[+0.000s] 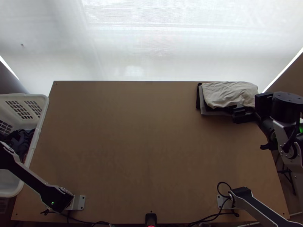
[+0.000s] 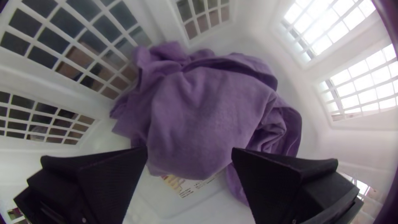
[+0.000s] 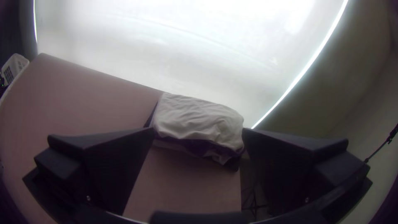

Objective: Fold the t-shirt

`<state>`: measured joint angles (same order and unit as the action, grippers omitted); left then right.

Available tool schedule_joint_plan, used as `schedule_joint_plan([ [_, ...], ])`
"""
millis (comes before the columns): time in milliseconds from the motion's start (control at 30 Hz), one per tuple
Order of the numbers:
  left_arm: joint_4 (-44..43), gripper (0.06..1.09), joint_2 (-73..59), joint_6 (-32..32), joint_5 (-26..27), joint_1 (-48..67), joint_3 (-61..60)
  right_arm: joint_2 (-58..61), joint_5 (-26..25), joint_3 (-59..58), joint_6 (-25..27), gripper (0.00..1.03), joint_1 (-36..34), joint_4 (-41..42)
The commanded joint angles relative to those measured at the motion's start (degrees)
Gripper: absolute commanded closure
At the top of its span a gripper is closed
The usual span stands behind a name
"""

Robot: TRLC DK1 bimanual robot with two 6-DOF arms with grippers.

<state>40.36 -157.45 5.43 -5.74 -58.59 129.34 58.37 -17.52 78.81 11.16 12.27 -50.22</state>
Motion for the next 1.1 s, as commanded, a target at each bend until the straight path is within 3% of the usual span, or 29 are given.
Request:
schedule_joint_plan([
  [0,-1.8,0.11,-3.2,0.0,-0.4,1.5,1.4,1.0,0.0,0.6,-0.6,0.05,-0.8,-0.7],
  [33,-2.0,0.13,-3.3,0.0,-0.4,1.6,1.4,1.1,0.0,0.7,-0.6,0.05,-1.0,-0.7],
  [67,-2.0,0.23,-3.5,-0.2,-0.5,1.6,1.4,1.2,0.0,0.8,-0.6,0.05,-1.0,-0.7],
  [100,-2.0,0.42,-3.5,-0.1,-0.7,1.6,1.4,1.3,0.0,0.7,-0.6,0.05,-1.0,-0.7],
  [167,-5.1,1.03,-3.7,1.2,-4.5,1.6,1.4,1.5,0.0,0.9,-0.7,0.05,-1.1,-0.6],
  [300,-4.5,1.05,-2.8,4.2,-6.2,2.0,1.4,1.5,0.0,1.3,-0.8,0.05,-1.4,0.0],
  [467,-1.7,1.05,3.2,1.7,-5.3,0.7,1.4,1.6,0.0,1.9,-1.0,0.05,-2.2,0.8],
  [533,3.1,1.05,8.8,-1.1,-1.5,0.0,1.2,1.6,0.1,2.0,-1.2,0.05,-2.2,0.9],
  [667,10.8,1.05,25.5,-7.3,14.0,-2.2,-1.3,1.5,0.2,1.4,-2.0,0.05,-2.2,1.3],
  [900,16.8,1.05,48.2,-9.3,28.9,-4.6,-1.4,1.0,0.3,-1.4,-2.9,0.05,-2.2,3.2],
  [967,21.7,1.05,52.7,-9.1,30.7,-4.3,-1.4,0.6,0.5,-2.2,-3.0,0.05,-2.2,3.7],
  [1067,30.9,1.05,58.7,-8.7,37.6,-3.1,-2.6,-0.4,0.7,-3.2,-3.1,0.05,-2.2,4.3],
])
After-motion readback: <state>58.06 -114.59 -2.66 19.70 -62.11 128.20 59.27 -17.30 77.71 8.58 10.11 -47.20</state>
